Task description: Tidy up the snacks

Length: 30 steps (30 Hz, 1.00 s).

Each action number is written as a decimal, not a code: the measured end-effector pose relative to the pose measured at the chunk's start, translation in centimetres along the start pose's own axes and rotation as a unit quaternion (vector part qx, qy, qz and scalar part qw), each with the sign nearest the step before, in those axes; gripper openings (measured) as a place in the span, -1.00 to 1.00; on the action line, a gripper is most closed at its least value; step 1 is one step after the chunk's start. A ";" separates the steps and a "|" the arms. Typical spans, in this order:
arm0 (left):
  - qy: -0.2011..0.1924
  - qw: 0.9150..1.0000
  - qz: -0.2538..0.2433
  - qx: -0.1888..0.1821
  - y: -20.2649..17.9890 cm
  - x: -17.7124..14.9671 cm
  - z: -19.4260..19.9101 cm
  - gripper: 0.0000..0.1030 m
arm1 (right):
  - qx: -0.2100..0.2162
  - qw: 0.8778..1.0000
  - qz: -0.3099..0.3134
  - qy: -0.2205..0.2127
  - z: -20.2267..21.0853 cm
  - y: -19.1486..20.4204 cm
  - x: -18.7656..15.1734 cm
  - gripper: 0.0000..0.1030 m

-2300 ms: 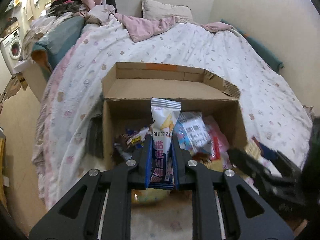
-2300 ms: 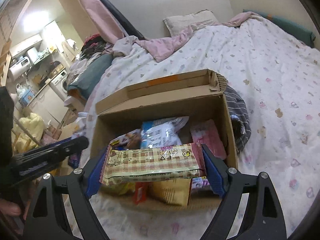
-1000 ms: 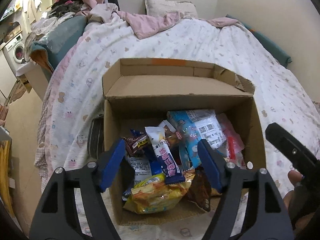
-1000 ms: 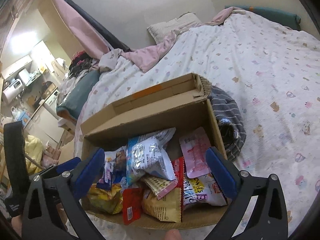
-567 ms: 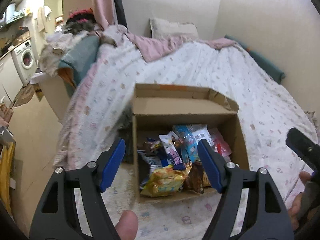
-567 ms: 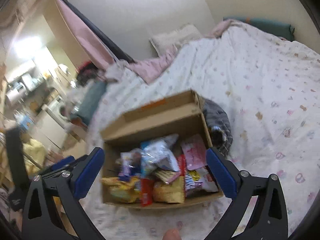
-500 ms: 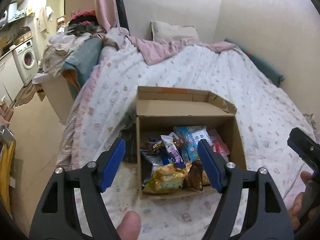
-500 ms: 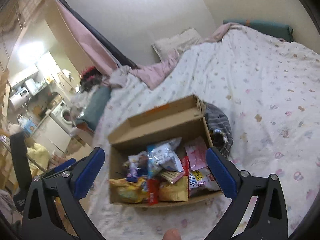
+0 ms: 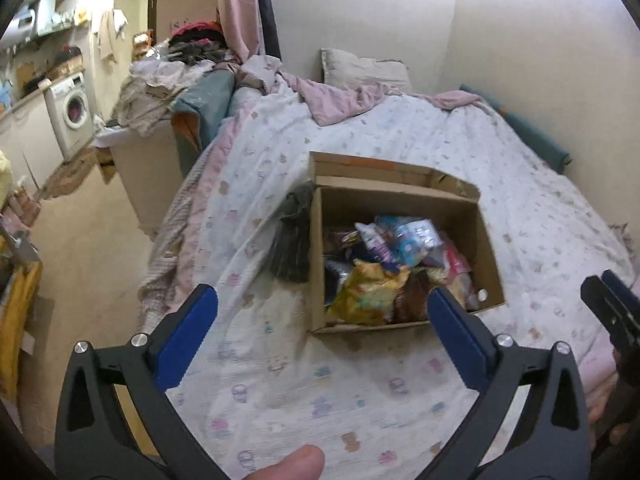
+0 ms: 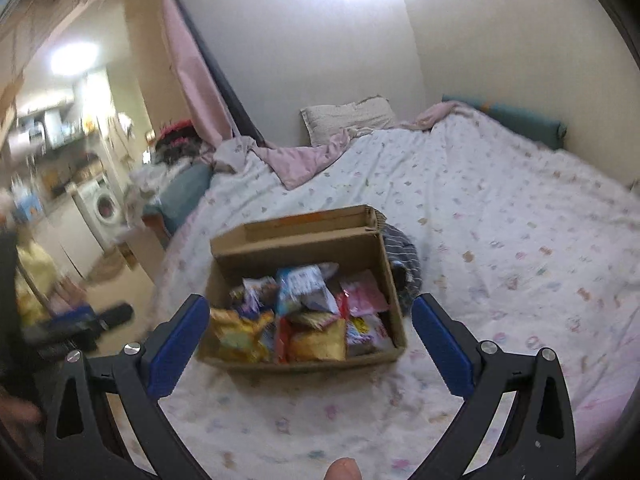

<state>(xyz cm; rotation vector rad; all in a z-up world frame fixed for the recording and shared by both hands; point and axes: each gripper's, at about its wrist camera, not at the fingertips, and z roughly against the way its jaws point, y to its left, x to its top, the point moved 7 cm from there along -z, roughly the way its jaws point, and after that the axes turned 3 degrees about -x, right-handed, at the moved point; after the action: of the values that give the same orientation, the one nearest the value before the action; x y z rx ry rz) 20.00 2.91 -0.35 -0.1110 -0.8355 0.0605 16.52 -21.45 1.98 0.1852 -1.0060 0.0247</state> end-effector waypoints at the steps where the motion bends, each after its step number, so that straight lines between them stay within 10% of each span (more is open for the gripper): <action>1: -0.001 1.000 0.000 0.001 -0.1 -0.2 0.1 1.00 | -0.008 1.000 0.016 -0.005 0.1 0.4 -0.6 1.00; 30: 0.007 1.000 -0.022 -0.016 -1.8 -3.8 -1.3 1.00 | -0.035 0.998 0.032 0.040 -4.0 0.5 -4.9 1.00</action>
<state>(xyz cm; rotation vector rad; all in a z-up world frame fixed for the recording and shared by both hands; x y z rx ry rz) 18.44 0.62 -3.73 -0.1234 -0.8248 0.0047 17.17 -19.98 -4.09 0.0870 -0.9318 0.0545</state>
